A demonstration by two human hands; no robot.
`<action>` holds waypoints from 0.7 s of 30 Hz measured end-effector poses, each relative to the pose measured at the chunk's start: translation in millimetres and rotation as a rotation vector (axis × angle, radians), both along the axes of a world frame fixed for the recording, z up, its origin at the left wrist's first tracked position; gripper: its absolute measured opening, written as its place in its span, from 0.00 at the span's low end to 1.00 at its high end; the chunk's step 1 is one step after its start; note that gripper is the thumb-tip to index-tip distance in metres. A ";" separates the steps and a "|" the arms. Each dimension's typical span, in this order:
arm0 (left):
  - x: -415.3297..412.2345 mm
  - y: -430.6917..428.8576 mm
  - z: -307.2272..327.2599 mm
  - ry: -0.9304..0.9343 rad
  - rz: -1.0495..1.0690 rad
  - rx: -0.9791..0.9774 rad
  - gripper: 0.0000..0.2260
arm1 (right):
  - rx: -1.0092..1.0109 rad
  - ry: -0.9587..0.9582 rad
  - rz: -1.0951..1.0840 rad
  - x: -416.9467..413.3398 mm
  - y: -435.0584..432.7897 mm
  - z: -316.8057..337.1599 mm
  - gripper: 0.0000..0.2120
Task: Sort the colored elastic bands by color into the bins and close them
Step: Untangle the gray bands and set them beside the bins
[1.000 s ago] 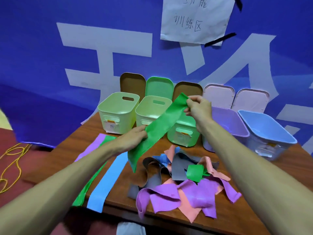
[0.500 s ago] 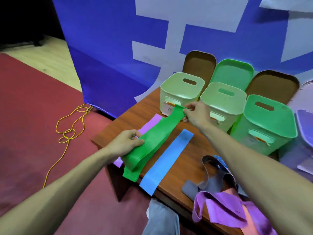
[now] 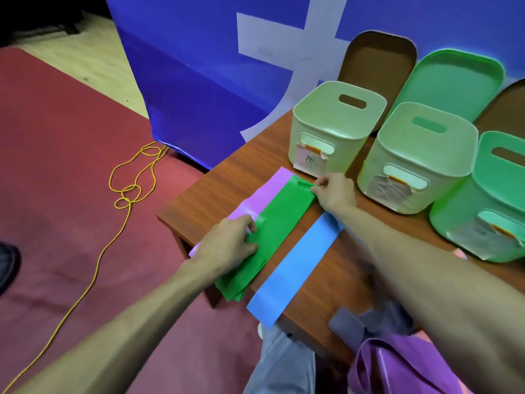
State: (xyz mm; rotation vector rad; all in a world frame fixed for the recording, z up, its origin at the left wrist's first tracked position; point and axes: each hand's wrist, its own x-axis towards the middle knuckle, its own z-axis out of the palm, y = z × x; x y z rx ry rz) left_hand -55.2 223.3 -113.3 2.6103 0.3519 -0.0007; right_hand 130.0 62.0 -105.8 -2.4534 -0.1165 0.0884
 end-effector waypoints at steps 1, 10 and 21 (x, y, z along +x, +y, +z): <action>1.0 -1.0 1.7 -0.009 -0.012 0.092 0.15 | -0.028 -0.004 -0.002 0.2 -0.7 -1.0 0.05; -1.9 -13.6 17.1 -0.136 -0.176 0.317 0.13 | -0.088 -0.061 0.060 -7.8 -20.0 14.0 0.09; 23.3 -125.5 54.0 -0.265 -0.466 -0.278 0.06 | -0.225 -0.082 0.363 -70.7 -151.5 91.7 0.07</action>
